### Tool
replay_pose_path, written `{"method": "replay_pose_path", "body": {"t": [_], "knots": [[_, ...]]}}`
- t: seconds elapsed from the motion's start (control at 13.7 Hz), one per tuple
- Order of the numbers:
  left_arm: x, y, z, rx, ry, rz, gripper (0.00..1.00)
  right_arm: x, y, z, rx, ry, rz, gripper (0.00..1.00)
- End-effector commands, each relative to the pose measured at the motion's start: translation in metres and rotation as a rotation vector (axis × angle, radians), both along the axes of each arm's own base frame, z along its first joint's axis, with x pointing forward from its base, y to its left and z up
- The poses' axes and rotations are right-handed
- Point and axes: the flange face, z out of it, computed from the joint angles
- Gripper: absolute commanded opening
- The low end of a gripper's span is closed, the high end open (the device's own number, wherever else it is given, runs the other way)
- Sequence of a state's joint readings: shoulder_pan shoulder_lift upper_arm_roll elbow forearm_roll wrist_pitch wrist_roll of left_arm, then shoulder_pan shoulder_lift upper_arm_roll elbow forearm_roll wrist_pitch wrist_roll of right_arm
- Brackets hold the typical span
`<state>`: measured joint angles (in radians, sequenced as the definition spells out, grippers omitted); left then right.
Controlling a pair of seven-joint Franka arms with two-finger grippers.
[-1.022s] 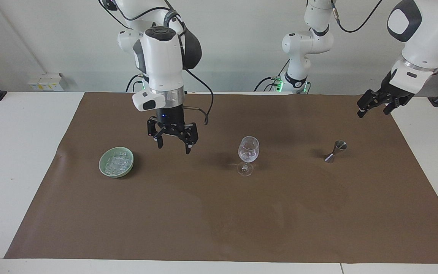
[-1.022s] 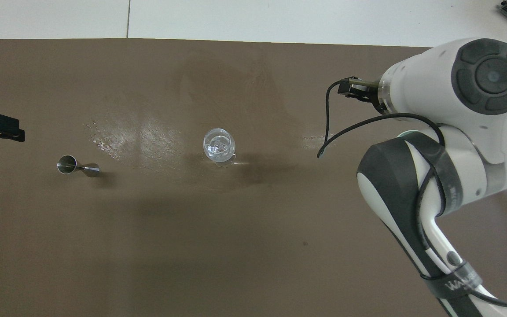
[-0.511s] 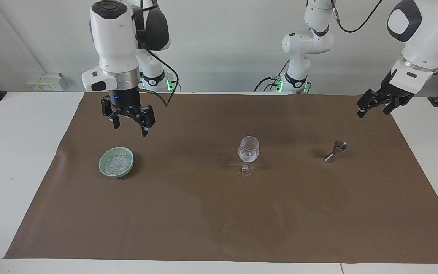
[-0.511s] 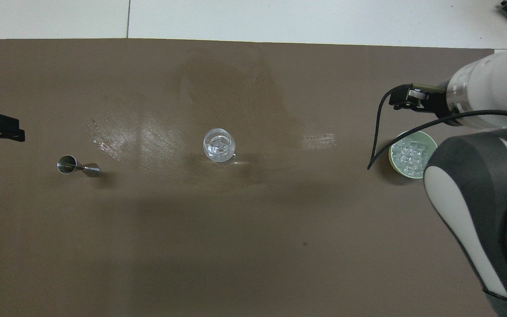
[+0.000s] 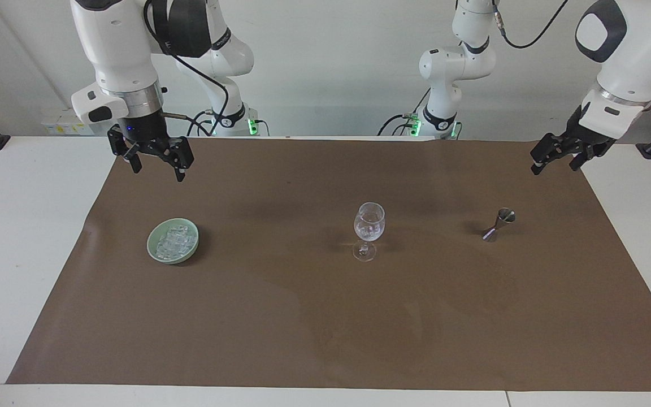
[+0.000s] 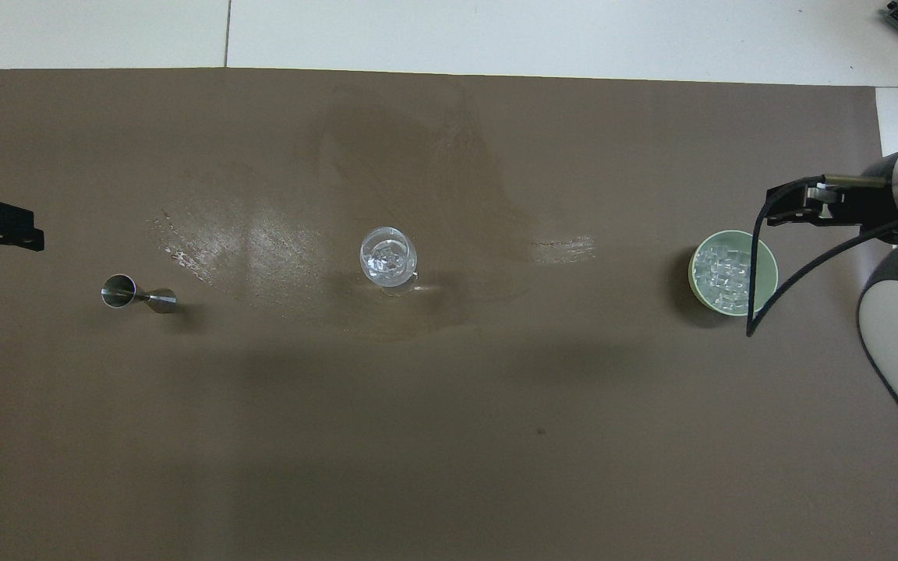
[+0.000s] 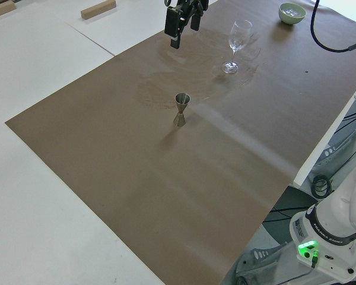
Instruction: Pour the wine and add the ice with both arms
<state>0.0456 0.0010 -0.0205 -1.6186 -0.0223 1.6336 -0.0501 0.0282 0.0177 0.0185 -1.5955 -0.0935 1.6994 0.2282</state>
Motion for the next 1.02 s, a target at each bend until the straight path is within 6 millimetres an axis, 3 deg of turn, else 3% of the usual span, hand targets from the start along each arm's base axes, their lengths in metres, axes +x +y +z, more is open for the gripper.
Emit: {"method": "replay_pose_path", "body": {"t": [0.0,0.22,0.36,0.44,0.95], "knots": [[-0.008,0.002,0.0,0.014,0.008,-0.01,1.0,-0.019,-0.023,0.024,0.045,0.0,0.004,1.0],[-0.008,0.002,0.0,0.014,0.008,-0.008,1.0,-0.029,-0.043,0.028,0.045,0.042,0.027,1.0],[-0.008,0.002,0.0,0.014,0.008,-0.01,1.0,-0.032,-0.057,0.049,0.067,0.022,0.006,1.0],[-0.008,0.002,0.0,0.014,0.008,-0.01,1.0,-0.034,-0.067,0.048,0.079,0.021,0.003,1.0],[-0.008,0.002,0.0,0.014,0.008,-0.01,1.0,-0.042,-0.063,0.046,0.072,0.057,0.04,1.0]]}}
